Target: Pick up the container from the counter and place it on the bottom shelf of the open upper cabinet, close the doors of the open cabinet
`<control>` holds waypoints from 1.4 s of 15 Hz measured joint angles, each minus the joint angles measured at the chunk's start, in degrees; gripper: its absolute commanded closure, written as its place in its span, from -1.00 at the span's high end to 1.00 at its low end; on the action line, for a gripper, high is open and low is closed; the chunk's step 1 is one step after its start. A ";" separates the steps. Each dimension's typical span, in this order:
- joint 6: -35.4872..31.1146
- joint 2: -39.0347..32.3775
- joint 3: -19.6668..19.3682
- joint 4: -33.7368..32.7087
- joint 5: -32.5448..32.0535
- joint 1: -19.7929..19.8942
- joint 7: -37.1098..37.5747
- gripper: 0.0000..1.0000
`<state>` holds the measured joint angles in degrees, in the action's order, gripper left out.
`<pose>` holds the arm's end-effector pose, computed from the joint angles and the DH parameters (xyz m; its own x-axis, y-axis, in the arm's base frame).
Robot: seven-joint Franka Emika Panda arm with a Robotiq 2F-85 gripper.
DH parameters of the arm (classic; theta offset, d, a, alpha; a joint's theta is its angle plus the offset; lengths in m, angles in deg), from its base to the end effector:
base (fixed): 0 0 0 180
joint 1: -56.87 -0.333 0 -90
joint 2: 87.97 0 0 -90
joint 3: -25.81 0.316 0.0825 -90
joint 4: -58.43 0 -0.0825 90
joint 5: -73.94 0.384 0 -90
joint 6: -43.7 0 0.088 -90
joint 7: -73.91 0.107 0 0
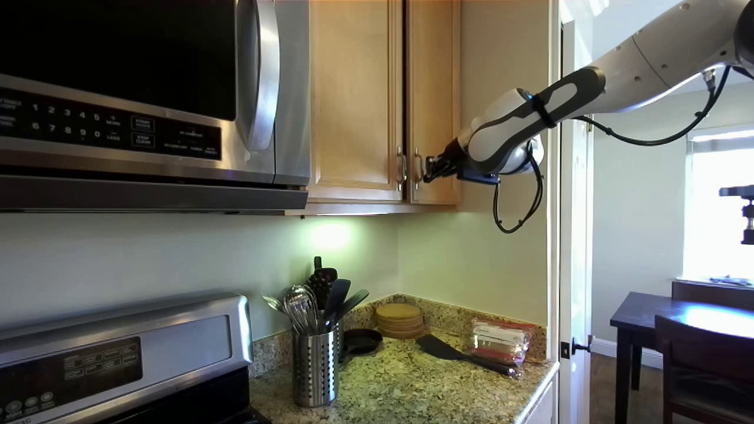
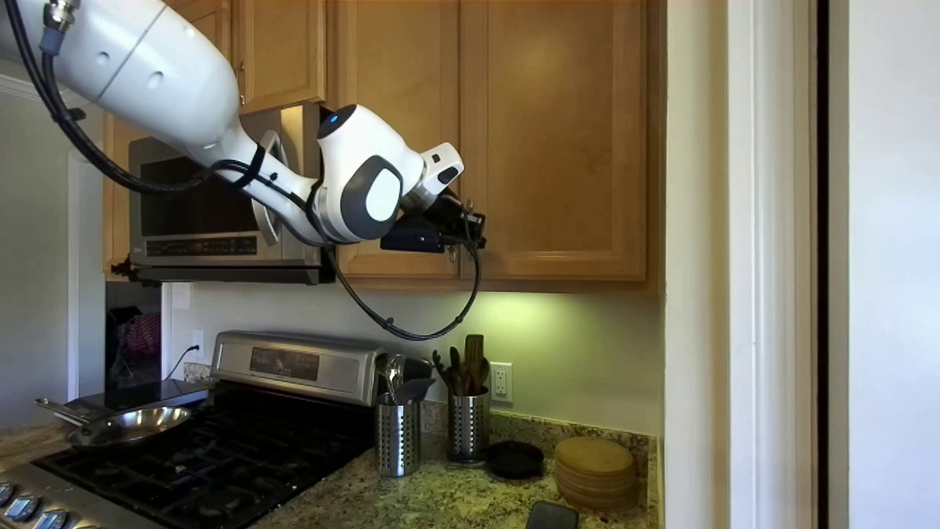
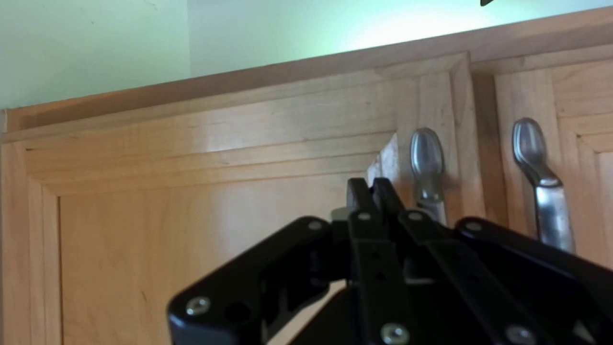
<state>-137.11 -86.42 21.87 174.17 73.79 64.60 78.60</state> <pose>0.5789 -0.1198 0.6073 0.3711 -0.1592 0.9148 -0.2323 -0.9698 -0.0745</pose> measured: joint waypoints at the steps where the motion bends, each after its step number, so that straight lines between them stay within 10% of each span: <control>1: -0.41 -0.58 0.14 -0.44 0.00 0.00 0.04 -0.84; 9: -0.98 -2.41 -0.61 -0.96 -1.34 0.71 0.14 -0.85; 14: 5.71 0.64 1.16 2.21 4.94 -0.96 -6.82 -0.08; 21: 33.03 8.15 0.52 5.20 10.82 -3.78 -18.30 0.82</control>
<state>-104.08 -78.27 22.39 179.37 84.60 60.82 60.31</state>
